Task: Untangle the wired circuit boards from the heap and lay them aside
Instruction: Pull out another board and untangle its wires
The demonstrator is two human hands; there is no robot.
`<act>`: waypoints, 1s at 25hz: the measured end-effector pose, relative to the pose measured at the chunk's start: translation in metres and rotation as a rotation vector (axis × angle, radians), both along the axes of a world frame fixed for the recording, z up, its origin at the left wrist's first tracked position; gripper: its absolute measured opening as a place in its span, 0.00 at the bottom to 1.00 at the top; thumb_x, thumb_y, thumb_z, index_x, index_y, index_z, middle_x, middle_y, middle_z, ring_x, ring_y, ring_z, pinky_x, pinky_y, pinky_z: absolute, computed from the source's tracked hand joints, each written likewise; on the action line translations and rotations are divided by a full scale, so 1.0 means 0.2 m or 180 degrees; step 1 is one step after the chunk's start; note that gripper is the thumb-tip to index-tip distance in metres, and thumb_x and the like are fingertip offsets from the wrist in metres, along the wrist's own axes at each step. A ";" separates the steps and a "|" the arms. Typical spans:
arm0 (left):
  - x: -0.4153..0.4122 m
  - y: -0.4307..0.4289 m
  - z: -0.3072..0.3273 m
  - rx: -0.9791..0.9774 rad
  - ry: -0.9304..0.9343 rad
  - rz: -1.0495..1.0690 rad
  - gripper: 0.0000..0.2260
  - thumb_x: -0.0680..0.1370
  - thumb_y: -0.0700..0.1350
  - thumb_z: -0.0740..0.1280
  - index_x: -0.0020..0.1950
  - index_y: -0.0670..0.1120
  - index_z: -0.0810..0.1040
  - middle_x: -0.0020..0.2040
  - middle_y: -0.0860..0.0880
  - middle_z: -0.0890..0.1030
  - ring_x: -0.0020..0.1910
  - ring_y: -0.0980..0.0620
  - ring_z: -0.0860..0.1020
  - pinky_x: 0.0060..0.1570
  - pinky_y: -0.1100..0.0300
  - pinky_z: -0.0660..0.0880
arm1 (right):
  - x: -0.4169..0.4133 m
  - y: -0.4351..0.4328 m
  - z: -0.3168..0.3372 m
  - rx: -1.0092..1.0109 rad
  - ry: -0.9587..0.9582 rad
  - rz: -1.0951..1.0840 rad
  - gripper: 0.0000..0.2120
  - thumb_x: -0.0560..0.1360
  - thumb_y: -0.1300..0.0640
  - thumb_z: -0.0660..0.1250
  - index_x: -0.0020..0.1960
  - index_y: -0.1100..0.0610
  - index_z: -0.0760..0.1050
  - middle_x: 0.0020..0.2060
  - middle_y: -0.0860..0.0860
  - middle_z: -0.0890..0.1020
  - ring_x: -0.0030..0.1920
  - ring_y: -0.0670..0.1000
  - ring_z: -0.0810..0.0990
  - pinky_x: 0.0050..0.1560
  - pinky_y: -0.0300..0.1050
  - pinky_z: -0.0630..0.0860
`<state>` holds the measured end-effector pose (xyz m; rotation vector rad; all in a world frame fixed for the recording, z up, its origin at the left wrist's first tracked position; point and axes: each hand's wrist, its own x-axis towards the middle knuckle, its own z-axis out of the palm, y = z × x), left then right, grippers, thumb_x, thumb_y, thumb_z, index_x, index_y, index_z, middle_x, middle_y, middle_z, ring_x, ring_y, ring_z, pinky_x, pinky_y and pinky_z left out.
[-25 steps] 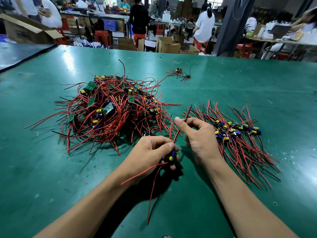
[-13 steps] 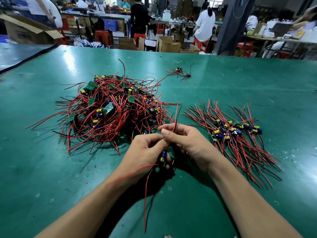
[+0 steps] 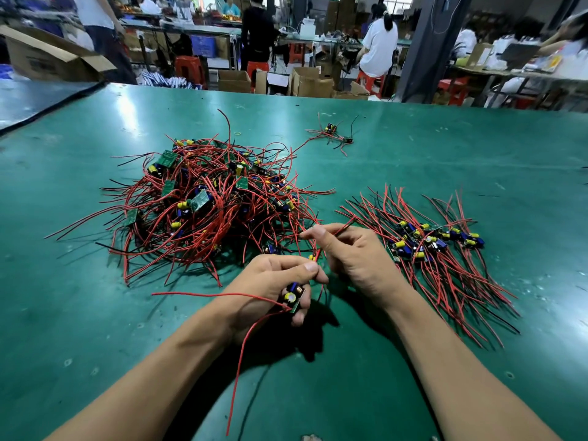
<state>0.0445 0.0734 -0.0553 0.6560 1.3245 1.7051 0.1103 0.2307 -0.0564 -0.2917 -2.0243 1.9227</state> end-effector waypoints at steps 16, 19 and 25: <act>0.01 -0.01 -0.02 -0.0259 0.0552 0.0363 0.12 0.79 0.41 0.66 0.37 0.46 0.83 0.28 0.41 0.78 0.21 0.48 0.75 0.23 0.63 0.72 | 0.02 -0.06 0.00 -0.0926 -0.0653 0.1190 0.19 0.78 0.47 0.71 0.59 0.61 0.81 0.34 0.59 0.82 0.28 0.54 0.82 0.32 0.45 0.80; 0.01 0.00 -0.03 -0.0249 0.0659 0.0422 0.14 0.80 0.39 0.65 0.36 0.45 0.83 0.28 0.41 0.78 0.21 0.48 0.75 0.23 0.64 0.71 | 0.01 -0.05 0.00 -0.0791 -0.0648 0.1107 0.18 0.81 0.48 0.66 0.58 0.63 0.81 0.33 0.60 0.82 0.28 0.55 0.82 0.30 0.42 0.79; 0.02 0.01 -0.03 -0.0251 0.0529 0.0514 0.12 0.79 0.39 0.66 0.38 0.42 0.84 0.27 0.41 0.77 0.19 0.49 0.73 0.22 0.64 0.71 | 0.00 -0.03 -0.02 -0.0309 -0.0532 0.0845 0.20 0.82 0.47 0.63 0.53 0.64 0.82 0.33 0.63 0.83 0.29 0.54 0.82 0.31 0.41 0.78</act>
